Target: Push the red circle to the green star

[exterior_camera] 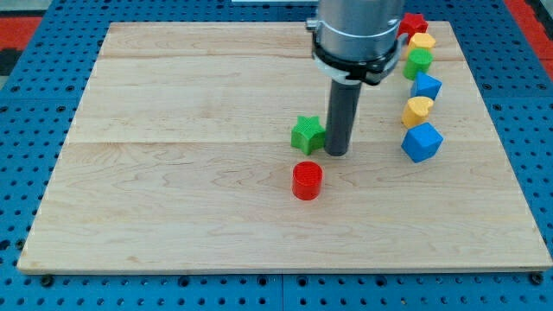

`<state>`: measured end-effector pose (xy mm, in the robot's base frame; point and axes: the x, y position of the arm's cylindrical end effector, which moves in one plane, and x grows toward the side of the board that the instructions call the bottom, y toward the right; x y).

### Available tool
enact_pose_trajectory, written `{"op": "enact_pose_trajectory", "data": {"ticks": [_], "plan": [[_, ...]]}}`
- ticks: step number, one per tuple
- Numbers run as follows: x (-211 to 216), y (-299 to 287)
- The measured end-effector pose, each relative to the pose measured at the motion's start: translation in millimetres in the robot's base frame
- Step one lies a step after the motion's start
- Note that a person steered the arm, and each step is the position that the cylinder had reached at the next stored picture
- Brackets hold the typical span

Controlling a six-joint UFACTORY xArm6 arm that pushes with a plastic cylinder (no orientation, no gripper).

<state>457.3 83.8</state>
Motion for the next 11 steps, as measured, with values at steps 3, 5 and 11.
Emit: {"op": "enact_pose_trajectory", "data": {"ticks": [3,5,11], "plan": [[119.7,2.0],[118.5,-87.4],[56.5,-56.2]]}}
